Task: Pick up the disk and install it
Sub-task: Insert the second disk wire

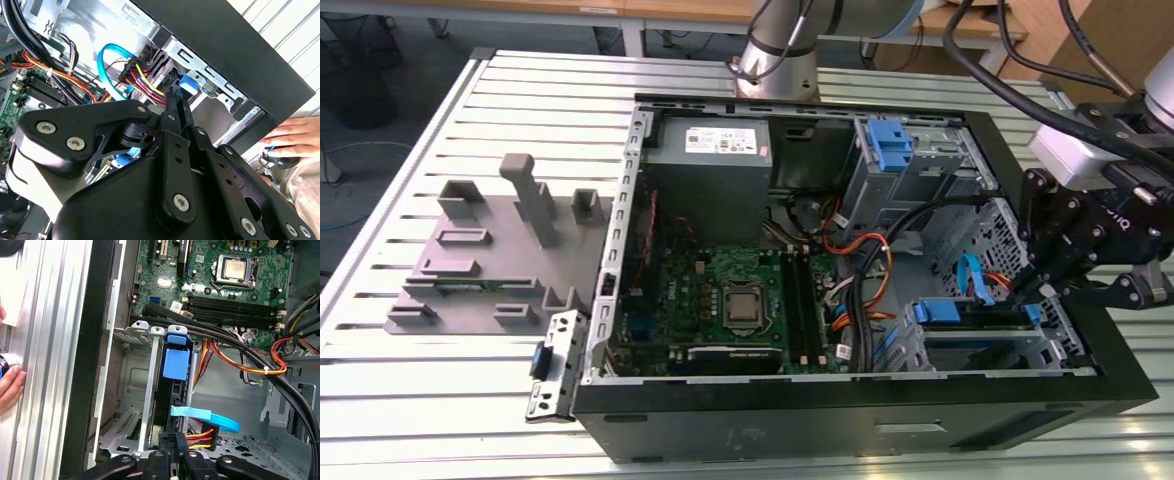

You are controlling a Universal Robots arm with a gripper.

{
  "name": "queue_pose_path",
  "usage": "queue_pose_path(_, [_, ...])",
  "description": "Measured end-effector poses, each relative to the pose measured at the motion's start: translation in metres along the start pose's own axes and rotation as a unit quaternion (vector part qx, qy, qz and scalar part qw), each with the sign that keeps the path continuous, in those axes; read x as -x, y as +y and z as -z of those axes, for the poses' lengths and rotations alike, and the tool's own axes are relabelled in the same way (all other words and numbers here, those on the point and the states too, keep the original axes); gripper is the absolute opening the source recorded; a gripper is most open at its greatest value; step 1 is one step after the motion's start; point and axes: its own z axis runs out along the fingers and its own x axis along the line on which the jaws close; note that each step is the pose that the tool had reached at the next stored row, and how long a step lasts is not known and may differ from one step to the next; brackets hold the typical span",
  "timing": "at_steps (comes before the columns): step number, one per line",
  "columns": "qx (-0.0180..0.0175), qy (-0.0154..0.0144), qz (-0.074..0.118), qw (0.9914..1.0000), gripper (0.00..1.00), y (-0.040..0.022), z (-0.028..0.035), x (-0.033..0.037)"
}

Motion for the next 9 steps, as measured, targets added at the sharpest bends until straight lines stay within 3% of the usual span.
queue_pose_path(9, [0.0000,0.0000,0.000,1.00000,0.17,-0.0001,-0.0008,0.0005])
